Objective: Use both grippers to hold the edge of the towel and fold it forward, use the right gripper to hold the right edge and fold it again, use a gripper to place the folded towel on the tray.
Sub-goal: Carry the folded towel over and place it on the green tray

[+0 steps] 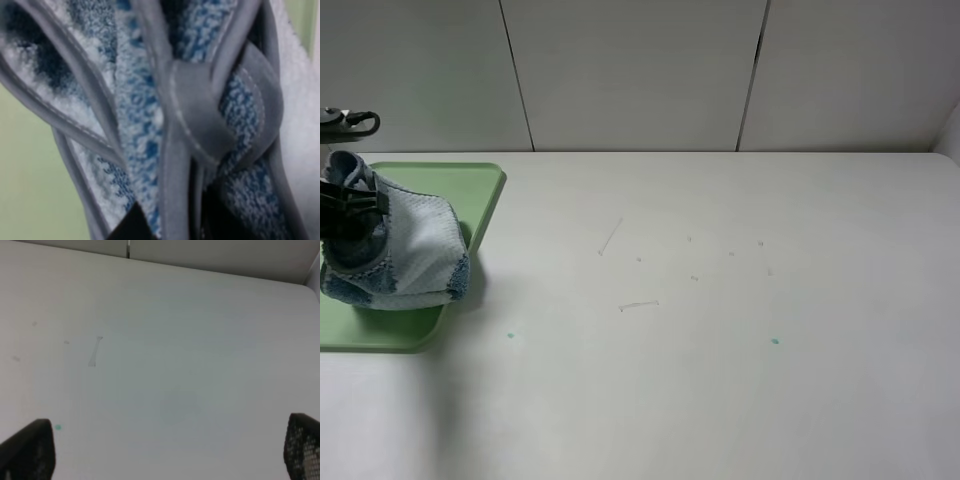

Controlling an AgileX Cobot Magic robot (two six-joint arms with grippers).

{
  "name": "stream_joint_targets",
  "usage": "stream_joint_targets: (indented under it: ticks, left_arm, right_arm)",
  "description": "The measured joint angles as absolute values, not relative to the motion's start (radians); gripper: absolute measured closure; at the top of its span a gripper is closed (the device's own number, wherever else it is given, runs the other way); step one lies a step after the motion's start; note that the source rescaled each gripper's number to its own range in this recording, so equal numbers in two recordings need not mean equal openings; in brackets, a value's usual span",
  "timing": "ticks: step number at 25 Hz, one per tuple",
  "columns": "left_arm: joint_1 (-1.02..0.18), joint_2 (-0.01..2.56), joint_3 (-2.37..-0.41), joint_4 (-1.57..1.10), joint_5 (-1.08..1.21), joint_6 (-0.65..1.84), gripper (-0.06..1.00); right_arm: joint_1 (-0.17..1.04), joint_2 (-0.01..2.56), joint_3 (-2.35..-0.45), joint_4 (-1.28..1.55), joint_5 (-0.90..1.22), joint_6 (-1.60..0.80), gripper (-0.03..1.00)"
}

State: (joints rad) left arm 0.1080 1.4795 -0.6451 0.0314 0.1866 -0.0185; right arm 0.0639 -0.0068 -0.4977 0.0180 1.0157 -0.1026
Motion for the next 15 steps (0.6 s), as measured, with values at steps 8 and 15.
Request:
stream_joint_targets:
  ticks: [8, 15]
  left_arm:
    - [0.118, 1.478, -0.567, 0.042, 0.085, -0.017, 0.88]
    - [0.118, 1.500, -0.559, 0.044, 0.092, -0.015, 0.64]
  right_arm:
    - [0.064, -0.007, -0.498, 0.018, 1.016, -0.103, -0.03]
    - [0.064, -0.007, -0.498, 0.018, 1.016, -0.103, -0.03]
